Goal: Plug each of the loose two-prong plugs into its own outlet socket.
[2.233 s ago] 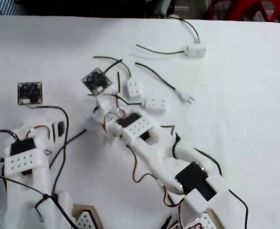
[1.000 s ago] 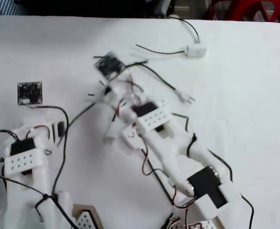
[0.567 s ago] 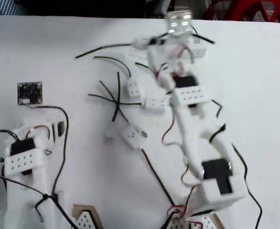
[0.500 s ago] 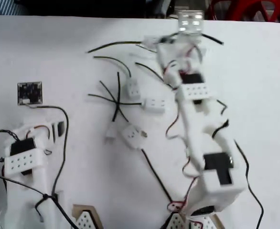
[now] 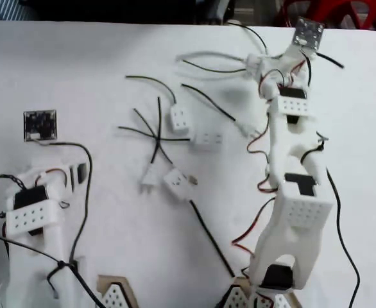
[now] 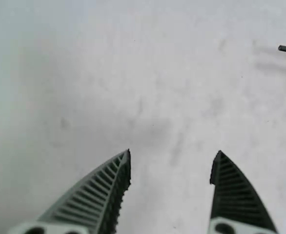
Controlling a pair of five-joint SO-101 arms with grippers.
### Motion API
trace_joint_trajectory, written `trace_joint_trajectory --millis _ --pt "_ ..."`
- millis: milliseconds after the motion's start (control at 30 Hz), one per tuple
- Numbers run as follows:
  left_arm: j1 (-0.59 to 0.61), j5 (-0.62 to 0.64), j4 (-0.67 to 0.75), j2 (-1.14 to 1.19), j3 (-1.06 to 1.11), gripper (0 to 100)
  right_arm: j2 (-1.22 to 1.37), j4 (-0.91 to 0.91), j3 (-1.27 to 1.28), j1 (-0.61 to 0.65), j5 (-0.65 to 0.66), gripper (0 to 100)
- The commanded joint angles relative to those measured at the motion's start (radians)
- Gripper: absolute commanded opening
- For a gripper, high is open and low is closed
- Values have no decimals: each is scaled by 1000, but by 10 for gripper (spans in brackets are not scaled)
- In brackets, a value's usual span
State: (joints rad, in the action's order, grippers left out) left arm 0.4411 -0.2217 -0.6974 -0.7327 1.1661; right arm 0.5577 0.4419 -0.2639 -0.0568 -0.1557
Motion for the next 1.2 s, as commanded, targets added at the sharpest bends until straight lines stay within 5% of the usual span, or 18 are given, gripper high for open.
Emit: trace_joint_trajectory --millis 0,300,600,900,1167 --pt "10 8 18 5 -3 264 -19 142 -137 -1 -5 145" --pt "10 6 18 7 -3 264 -19 573 -396 5 15 130" --pt "10 3 18 7 -3 264 -7 983 -488 108 466 130" --pt "10 2 18 7 -2 264 133 1026 -411 134 755 130" --pt "10 2 18 7 -2 264 257 1018 -417 134 835 130"
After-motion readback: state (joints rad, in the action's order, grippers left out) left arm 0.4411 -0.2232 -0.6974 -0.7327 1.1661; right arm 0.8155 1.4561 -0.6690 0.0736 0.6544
